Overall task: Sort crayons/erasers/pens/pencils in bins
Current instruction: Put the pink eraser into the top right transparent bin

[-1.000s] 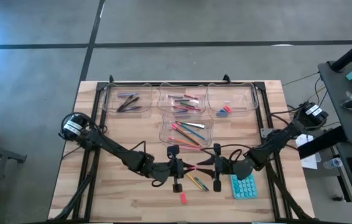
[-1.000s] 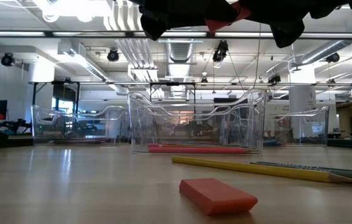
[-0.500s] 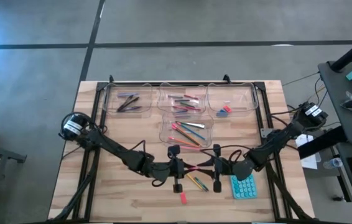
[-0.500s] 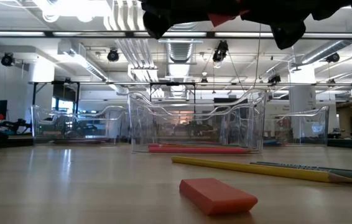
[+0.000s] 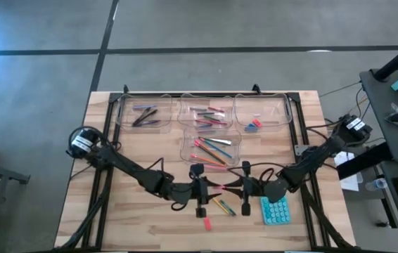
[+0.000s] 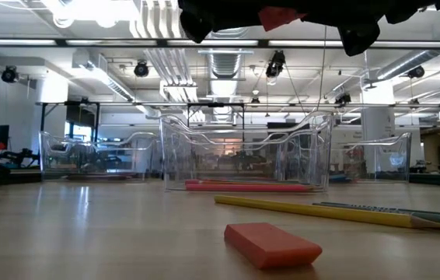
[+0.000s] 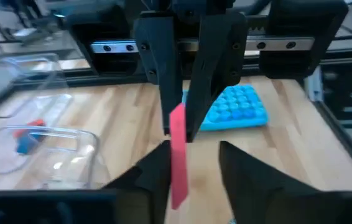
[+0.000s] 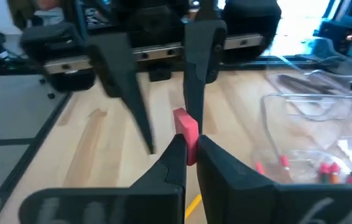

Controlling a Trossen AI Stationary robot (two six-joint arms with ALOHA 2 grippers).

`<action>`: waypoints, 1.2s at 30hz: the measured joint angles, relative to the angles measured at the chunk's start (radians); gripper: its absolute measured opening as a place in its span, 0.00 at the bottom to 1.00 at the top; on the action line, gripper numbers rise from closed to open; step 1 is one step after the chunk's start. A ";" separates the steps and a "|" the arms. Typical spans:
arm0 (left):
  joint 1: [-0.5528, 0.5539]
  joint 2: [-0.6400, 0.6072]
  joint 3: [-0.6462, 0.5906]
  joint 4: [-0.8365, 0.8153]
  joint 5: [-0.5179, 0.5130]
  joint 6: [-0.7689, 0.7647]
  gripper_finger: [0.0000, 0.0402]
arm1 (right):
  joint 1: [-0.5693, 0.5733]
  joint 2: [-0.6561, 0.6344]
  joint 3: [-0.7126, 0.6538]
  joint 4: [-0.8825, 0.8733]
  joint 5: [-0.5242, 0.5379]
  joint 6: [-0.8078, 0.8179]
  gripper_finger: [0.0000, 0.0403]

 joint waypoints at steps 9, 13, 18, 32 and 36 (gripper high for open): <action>-0.002 -0.095 -0.002 -0.097 -0.231 -0.002 0.55 | -0.073 -0.198 -0.001 -0.416 0.242 0.171 0.03; -0.001 -0.098 0.000 -0.097 -0.233 -0.002 0.57 | -0.169 -0.345 -0.006 -0.685 0.355 0.267 0.03; -0.002 -0.088 -0.003 -0.098 -0.233 -0.002 0.57 | -0.369 -0.495 -0.037 -0.925 0.326 0.353 0.03; -0.004 -0.083 -0.003 -0.098 -0.178 -0.004 0.57 | -0.746 -0.580 -0.114 -0.988 0.081 0.251 0.10; -0.006 -0.083 -0.003 -0.098 -0.147 -0.014 0.57 | -0.767 -0.578 -0.114 -0.988 0.036 0.235 0.27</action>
